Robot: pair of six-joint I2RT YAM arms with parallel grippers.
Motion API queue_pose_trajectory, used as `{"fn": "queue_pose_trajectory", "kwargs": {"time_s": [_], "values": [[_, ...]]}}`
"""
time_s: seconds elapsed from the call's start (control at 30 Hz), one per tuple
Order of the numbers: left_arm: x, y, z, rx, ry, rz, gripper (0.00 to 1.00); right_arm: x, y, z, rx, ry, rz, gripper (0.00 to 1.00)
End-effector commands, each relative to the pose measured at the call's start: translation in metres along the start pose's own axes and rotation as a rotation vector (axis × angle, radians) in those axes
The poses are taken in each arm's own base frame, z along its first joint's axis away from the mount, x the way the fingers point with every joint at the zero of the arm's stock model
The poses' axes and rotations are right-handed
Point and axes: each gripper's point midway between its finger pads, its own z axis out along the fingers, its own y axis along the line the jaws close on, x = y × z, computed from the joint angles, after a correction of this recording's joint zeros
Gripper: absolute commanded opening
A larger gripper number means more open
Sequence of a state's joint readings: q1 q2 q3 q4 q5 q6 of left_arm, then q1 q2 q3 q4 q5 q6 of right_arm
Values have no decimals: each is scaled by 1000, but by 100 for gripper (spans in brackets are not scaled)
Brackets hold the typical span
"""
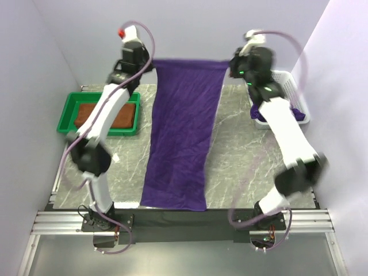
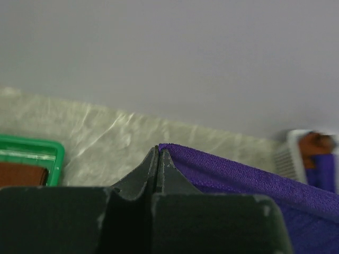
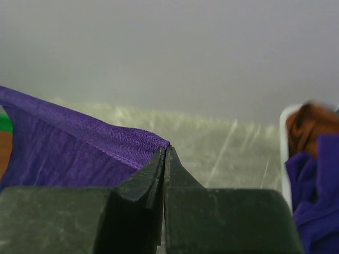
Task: Fold and stack the towels
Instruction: Flatten out the crumpled towel
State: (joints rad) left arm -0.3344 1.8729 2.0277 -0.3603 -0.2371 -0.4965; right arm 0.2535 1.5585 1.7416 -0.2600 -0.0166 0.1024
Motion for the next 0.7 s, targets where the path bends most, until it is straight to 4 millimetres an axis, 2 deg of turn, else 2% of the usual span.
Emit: {"fn": "queue_pose_trajectory", "kwargs": {"time_s": [0.0, 0.03, 0.07, 0.1, 0.13, 0.17, 0.2, 0.23, 0.27, 0.33, 0.47, 0.5, 0.53, 0.57, 0.6, 0.63, 0.67], "values": [[4, 24, 39, -15, -10, -66, 0, 9, -28, 44, 69, -43, -30, 0], [26, 29, 59, -4, 32, -67, 0, 38, -34, 69, 76, 16, -30, 0], [27, 34, 68, -1, 30, -77, 0, 33, -37, 79, 81, 4, -26, 0], [39, 40, 80, 0, 47, -79, 0, 41, -40, 90, 78, 18, -27, 0], [43, 42, 86, 10, 49, -80, 0, 63, -45, 107, 81, 58, -26, 0], [41, 43, 91, 31, 42, -85, 0, 60, -45, 115, 79, 46, -29, 0], [48, 48, 97, 28, 53, -87, 0, 64, -49, 120, 85, 51, -30, 0], [48, 49, 100, 33, 52, -88, 0, 77, -51, 132, 87, 71, -30, 0], [46, 52, 104, 43, 44, -90, 0, 74, -51, 136, 86, 59, -27, 0], [50, 59, 111, 49, 49, -99, 0, 81, -50, 146, 61, 68, -20, 0], [50, 75, 119, 40, 58, -125, 0, 98, -51, 154, 46, 91, 12, 0], [57, 75, 118, 53, 95, -130, 0, 102, -49, 152, 38, 106, 23, 0], [57, 75, 116, 59, 105, -134, 0, 103, -46, 148, 25, 118, 36, 0], [65, 77, 113, 59, 131, -136, 0, 114, -41, 145, 1, 151, 50, 0], [61, 72, 105, 78, 141, -139, 0, 116, -38, 140, -5, 163, 80, 0], [76, 76, 100, 70, 187, -148, 0, 122, -34, 130, -16, 195, 101, 0], [80, 77, 96, 72, 207, -154, 0, 126, -29, 125, -36, 219, 121, 0]]}}
